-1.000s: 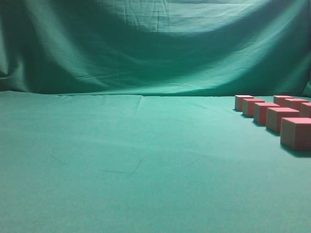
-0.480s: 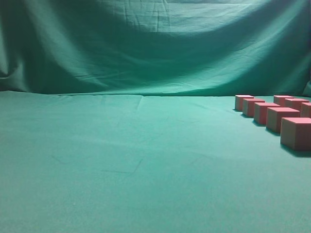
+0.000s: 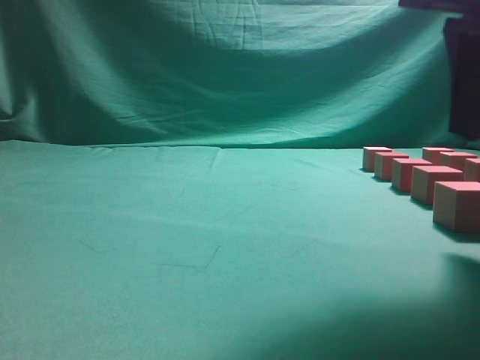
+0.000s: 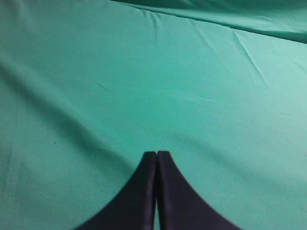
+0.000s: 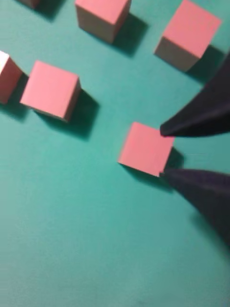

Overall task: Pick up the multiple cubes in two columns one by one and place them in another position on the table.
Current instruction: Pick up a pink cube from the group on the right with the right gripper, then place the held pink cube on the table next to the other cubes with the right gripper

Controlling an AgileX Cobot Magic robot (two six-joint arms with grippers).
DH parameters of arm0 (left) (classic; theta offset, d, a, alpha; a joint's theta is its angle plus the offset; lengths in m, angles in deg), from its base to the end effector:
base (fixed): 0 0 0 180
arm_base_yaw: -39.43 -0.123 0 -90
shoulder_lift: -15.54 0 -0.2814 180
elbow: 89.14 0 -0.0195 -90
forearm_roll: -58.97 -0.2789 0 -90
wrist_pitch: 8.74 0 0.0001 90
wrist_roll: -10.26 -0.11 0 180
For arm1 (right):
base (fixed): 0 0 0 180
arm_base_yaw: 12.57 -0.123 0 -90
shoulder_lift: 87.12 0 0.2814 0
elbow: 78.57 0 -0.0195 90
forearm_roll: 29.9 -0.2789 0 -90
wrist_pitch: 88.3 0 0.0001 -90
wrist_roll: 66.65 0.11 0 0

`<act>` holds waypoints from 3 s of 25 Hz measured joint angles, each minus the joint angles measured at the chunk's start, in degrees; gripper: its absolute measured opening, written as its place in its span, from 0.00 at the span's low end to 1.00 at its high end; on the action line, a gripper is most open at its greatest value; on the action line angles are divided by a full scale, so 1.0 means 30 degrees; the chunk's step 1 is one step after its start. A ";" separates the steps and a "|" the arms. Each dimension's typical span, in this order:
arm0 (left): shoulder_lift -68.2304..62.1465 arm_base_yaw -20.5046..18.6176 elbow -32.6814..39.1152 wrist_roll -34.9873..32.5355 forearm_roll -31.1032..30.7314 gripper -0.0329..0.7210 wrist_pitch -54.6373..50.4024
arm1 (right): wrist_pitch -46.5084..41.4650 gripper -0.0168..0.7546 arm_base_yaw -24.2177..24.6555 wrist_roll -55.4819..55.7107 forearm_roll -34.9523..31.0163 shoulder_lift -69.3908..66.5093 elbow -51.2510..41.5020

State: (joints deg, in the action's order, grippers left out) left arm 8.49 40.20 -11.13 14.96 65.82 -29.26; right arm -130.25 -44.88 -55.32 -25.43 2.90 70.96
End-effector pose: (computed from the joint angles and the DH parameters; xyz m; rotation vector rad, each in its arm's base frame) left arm 0.1027 -0.0060 0.1716 -0.1371 1.8390 -0.1837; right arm 0.2427 0.1467 0.1752 -0.5852 2.7718 0.0826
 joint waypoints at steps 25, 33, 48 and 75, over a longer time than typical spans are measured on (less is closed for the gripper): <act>0.0000 0.0000 0.0000 0.0000 0.0000 0.04 0.0000 | 0.2653 0.50 -0.0045 0.3621 0.0445 -0.3845 0.0041; 0.0000 0.0000 0.0000 0.0000 0.0000 0.04 0.0000 | 0.1497 0.36 -0.0045 0.3702 0.1368 -0.4010 0.1117; 0.0000 0.0000 0.0000 0.0000 0.0000 0.04 0.0000 | -0.6267 0.36 -0.0045 -0.6118 -0.1718 -0.6333 1.2100; 0.0000 0.0000 0.0000 0.0000 0.0000 0.04 0.0000 | -0.4692 0.36 -0.0152 -1.0076 -0.3121 -1.3515 1.6720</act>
State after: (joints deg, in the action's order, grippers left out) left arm 8.49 40.20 -11.13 14.96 65.82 -29.26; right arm -144.33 -45.34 -85.55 -34.79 -37.65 121.12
